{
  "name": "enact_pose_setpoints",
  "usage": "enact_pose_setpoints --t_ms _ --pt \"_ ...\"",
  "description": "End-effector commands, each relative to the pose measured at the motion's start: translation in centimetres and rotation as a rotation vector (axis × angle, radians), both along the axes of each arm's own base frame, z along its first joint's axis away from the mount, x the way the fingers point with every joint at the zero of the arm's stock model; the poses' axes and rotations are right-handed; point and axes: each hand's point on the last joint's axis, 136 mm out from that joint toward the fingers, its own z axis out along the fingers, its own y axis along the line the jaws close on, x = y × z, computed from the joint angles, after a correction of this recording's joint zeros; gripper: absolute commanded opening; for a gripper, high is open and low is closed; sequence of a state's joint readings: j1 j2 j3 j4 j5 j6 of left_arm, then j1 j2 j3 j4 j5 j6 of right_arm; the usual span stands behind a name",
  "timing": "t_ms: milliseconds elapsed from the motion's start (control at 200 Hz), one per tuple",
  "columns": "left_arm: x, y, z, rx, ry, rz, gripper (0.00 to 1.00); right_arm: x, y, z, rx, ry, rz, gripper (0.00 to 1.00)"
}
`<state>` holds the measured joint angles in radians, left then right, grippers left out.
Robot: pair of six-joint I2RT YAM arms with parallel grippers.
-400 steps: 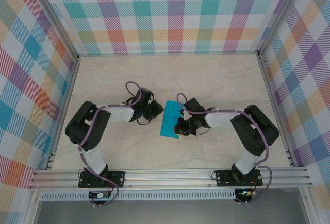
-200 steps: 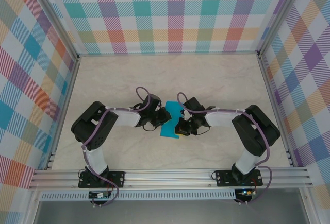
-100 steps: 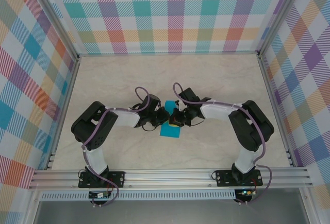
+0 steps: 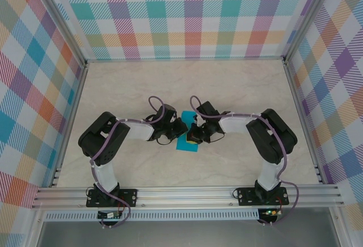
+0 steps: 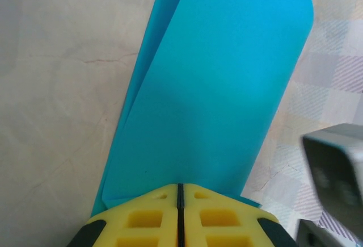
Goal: Fold a paper plane with a square sheet of paper (pick it up from the middle)
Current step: Fold the triangle a second time at the center of the table.
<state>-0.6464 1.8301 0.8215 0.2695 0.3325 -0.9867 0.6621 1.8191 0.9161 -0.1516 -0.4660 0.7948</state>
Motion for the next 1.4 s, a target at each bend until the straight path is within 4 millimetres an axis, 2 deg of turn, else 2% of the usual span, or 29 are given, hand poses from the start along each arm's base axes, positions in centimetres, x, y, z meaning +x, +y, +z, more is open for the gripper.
enact_pose_setpoints --t_ms 0,170,290,460,810,1075,1200,1395 --pt "-1.7 1.4 -3.3 0.079 0.082 0.014 0.08 0.0 0.1 -0.5 0.002 -0.001 -0.021 0.02" --pt "-1.9 1.5 -3.5 0.086 0.087 0.013 0.08 0.3 0.3 -0.3 0.004 -0.007 -0.025 0.02" --pt "-2.0 1.8 -3.6 0.098 0.087 0.016 0.08 -0.2 -0.5 -0.7 -0.027 -0.002 -0.021 0.02" --pt "-2.2 2.8 -4.2 0.152 0.097 0.031 0.05 -2.2 -1.5 -1.9 -0.026 0.049 -0.01 0.03" --pt "-2.8 4.1 -5.7 0.212 0.122 0.048 0.03 -5.0 -3.7 -1.5 -0.04 0.065 -0.013 0.05" --pt "-2.8 4.2 -5.7 0.212 0.126 0.047 0.02 -7.6 -6.0 -2.2 -0.067 0.093 -0.024 0.06" --pt "-2.8 3.9 -5.4 0.2 0.119 0.04 0.03 -7.2 -5.2 -0.6 -0.02 0.07 -0.013 0.07" --pt "-2.7 3.5 -5.2 0.179 0.123 0.037 0.03 -4.1 -2.8 3.7 0.078 -0.029 -0.037 0.07"
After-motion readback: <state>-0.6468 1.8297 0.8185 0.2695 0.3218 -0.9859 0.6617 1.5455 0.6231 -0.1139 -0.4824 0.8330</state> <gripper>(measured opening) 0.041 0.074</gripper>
